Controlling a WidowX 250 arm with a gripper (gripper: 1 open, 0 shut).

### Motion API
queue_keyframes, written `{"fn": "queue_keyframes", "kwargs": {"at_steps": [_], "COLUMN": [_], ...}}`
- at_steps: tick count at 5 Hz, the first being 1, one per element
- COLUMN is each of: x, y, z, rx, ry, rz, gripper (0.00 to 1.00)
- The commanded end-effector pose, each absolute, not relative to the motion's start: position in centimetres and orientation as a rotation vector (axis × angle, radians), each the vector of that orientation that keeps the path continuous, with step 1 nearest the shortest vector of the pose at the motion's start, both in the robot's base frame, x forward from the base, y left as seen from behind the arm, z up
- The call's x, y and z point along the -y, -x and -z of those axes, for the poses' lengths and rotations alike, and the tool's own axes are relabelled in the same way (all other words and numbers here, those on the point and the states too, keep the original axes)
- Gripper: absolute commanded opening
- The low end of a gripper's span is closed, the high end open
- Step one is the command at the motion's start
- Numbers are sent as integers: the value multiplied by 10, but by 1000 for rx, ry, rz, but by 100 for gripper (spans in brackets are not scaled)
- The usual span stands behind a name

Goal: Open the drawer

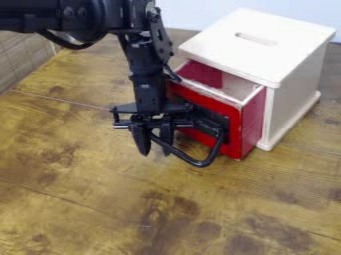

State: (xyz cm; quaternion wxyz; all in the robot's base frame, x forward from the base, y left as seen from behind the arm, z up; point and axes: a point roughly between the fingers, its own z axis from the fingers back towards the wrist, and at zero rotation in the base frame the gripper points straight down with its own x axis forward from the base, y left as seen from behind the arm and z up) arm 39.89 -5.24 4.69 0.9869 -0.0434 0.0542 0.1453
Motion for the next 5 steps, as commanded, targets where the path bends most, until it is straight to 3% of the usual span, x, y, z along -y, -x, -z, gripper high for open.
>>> {"fn": "queue_keyframes", "kwargs": {"at_steps": [1, 5], "x": [61, 69], "y": [-411, -417], "z": [-71, -69], "rx": [-37, -49], "ry": [103, 78], "rz": [-309, -410], "gripper": [0, 0]}}
